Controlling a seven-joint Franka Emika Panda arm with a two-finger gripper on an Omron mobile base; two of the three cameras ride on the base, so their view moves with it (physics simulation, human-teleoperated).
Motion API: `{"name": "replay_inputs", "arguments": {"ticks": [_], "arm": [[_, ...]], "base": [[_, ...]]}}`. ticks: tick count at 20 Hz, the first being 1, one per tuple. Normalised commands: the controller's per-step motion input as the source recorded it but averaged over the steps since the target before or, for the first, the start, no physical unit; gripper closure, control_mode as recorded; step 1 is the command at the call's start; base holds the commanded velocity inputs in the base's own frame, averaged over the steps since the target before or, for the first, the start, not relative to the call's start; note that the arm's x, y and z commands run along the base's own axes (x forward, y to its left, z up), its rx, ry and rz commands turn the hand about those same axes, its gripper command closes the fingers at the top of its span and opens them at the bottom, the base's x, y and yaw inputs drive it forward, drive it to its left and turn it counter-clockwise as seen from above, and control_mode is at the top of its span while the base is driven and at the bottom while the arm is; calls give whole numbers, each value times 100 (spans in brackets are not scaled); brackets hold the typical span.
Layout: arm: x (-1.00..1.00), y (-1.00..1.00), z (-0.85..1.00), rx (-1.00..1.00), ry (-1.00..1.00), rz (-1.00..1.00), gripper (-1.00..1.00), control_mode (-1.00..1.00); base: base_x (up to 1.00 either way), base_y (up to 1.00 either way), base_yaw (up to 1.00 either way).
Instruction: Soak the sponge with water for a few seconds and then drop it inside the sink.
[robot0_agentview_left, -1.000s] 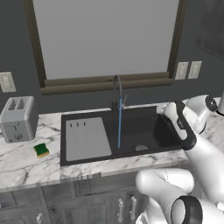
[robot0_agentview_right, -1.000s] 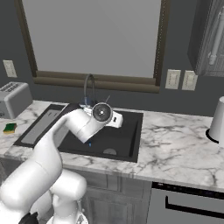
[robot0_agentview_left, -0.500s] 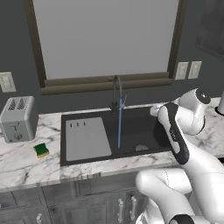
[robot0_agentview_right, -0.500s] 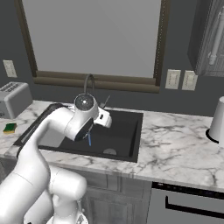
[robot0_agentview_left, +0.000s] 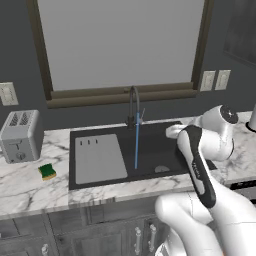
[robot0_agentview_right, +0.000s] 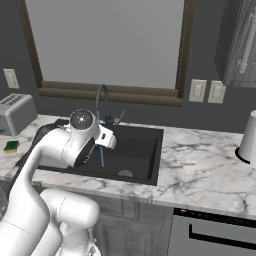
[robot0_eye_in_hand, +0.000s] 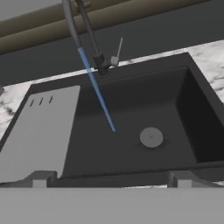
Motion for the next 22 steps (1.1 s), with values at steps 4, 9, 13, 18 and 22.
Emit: {"name": "replay_inputs", "arguments": {"ticks": [4, 9, 13, 18, 22], "arm": [[-63, 22, 0, 0, -2, 2, -100, -100], [-38, 38, 9, -4, 6, 1, -100, -100], [-19, 32, 16, -7, 20, 2, -100, -100], [-11, 20, 16, -4, 19, 4, -100, -100], [0, 13, 3, 0, 15, 7, -100, -100]], "base": [[0, 0, 0], [0, 0, 0], [0, 0, 0], [0, 0, 0], [0, 0, 0]]}}
